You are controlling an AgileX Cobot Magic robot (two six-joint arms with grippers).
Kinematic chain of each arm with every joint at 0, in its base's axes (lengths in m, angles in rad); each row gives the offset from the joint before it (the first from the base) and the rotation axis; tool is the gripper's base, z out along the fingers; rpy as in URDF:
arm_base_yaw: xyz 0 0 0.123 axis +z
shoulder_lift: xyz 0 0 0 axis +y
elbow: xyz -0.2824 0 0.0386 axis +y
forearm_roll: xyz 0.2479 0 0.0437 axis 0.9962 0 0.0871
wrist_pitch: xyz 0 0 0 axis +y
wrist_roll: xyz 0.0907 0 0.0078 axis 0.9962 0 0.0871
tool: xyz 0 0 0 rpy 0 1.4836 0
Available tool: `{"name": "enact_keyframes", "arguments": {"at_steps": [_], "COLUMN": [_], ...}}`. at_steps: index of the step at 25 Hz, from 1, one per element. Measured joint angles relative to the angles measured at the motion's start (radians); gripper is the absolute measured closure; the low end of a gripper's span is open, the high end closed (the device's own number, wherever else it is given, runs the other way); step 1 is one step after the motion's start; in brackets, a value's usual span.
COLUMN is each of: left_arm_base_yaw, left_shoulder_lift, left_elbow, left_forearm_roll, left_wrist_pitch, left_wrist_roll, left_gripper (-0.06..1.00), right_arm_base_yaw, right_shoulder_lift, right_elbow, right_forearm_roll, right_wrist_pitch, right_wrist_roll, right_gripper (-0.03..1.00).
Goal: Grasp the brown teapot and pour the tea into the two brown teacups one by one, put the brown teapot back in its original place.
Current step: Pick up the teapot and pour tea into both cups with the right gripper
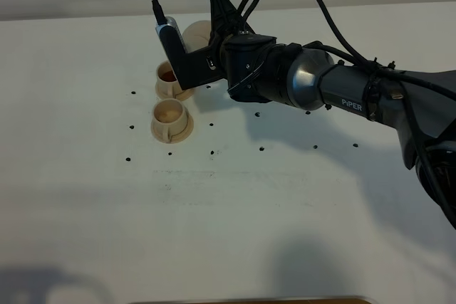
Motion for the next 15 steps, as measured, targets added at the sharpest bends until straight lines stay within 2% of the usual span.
{"name": "enact_keyframes", "arguments": {"at_steps": [15], "left_arm_base_yaw": [0.000], "left_shoulder_lift": [0.000], "left_elbow": [0.000], "left_forearm_roll": [0.000], "left_wrist_pitch": [0.000], "left_wrist_roll": [0.000], "left_gripper": [0.35], "right_arm_base_yaw": [0.000], "right_shoulder_lift": [0.000], "right_elbow": [0.000], "right_forearm_roll": [-0.003], "right_wrist_pitch": [0.001], "right_wrist_roll": [-0.016], "right_gripper": [0.88]}}
